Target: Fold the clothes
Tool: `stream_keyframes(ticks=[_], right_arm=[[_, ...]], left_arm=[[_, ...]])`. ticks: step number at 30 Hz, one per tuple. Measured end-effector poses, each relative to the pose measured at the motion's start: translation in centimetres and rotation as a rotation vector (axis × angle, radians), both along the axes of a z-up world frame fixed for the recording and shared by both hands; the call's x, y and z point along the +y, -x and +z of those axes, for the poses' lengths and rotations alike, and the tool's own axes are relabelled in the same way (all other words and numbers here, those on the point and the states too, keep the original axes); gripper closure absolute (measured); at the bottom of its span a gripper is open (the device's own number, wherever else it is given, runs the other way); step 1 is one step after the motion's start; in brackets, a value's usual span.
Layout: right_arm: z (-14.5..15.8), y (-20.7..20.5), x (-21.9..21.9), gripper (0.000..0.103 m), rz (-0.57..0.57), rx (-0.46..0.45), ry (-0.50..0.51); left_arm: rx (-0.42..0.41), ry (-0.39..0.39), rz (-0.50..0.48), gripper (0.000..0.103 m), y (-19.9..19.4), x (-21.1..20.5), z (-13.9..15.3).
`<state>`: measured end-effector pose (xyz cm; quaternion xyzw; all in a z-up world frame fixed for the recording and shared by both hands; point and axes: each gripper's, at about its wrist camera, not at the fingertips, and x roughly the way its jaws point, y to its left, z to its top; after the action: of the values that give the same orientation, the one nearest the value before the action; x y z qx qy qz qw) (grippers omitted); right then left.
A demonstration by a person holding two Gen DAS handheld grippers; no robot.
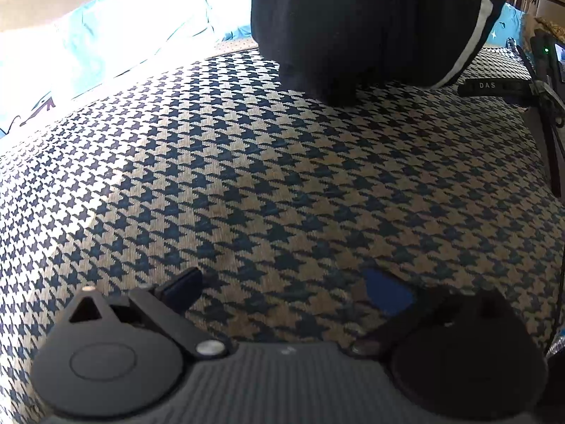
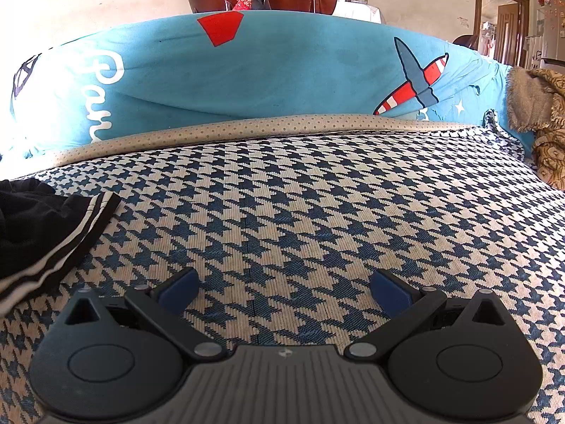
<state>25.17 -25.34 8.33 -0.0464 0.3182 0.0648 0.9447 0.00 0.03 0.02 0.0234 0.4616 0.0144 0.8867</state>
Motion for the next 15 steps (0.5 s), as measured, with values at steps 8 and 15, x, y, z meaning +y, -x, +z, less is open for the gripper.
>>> stream_keyframes(ticks=[8,15], right_arm=[[0.00,0.00,0.00,0.000,0.000,0.000,0.000],[0.00,0.00,0.00,0.000,0.000,0.000,0.000]], left_arm=[[-0.012,0.023,0.023,0.000,0.35,0.19,0.16],[-0.012,0.019,0.041,0.000,0.09,0.13,0.01]])
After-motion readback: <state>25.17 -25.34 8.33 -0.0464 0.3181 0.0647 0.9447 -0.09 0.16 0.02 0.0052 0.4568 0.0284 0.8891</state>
